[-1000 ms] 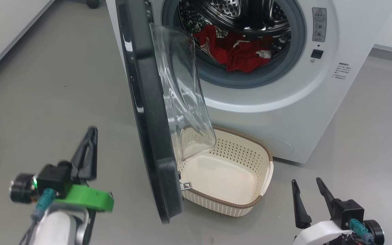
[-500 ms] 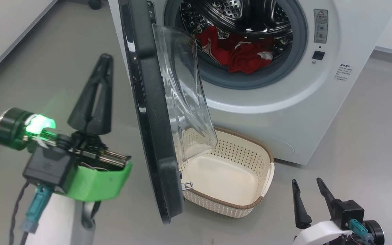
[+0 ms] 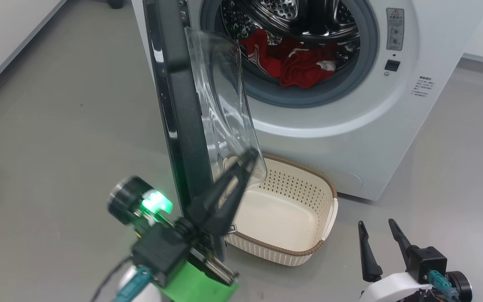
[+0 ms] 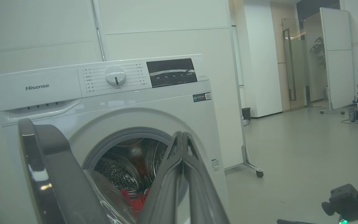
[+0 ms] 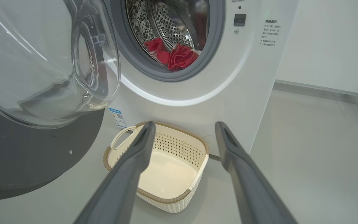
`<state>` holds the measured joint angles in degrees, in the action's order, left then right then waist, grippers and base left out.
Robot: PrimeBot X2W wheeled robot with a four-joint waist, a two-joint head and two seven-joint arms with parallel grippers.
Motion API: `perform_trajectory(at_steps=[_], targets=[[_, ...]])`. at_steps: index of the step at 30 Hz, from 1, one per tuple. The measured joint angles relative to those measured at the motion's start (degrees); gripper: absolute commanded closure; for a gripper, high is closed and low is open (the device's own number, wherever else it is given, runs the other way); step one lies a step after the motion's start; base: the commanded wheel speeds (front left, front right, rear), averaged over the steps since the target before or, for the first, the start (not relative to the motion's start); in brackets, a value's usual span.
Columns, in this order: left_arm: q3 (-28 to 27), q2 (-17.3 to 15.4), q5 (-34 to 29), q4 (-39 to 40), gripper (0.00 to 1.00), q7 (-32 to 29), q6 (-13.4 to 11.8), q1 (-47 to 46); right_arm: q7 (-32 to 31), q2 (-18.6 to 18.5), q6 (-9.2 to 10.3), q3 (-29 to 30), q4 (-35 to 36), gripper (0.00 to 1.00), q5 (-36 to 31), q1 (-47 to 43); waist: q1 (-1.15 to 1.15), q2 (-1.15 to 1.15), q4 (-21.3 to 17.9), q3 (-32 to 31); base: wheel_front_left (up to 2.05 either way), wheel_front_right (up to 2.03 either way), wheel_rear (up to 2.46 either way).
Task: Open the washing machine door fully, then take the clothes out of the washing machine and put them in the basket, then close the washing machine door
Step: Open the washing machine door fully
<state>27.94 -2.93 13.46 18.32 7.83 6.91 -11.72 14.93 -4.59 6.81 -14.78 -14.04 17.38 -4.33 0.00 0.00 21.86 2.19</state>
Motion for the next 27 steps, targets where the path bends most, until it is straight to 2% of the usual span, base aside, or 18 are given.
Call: perform_trajectory(at_steps=[7, 9, 17, 27], targets=[[7.48, -0.47, 3.78, -3.05, 1.0, -7.04, 0.02, 6.25, 0.0, 0.03, -0.04, -0.07, -0.01, 0.0, -0.4, -0.02, 0.0, 0.0, -0.04, 0.41, 0.0, 0.0, 0.0], [7.77, -1.21, 3.81, -3.5, 1.0, -7.89, 0.02, 7.6, 0.0, 0.05, -0.11, -0.2, -0.02, 0.0, -0.41, -0.02, 0.0, 0.0, -0.13, 0.53, 0.0, 0.0, 0.0], [5.16, -2.77, 3.66, -4.72, 1.0, -9.35, -0.11, 8.86, 0.0, 0.09, -0.11, 0.1, -0.02, 0.0, -0.41, -0.02, 0.0, 0.0, -0.27, 0.96, 0.0, 0.0, 0.0], [2.16, -3.42, 2.58, -4.89, 1.0, -9.62, -2.55, 9.13, 0.0, 0.11, -0.16, 0.49, -0.02, 0.0, -0.41, -0.03, 0.0, 0.0, -0.12, 1.24, 0.0, 0.0, 0.0]])
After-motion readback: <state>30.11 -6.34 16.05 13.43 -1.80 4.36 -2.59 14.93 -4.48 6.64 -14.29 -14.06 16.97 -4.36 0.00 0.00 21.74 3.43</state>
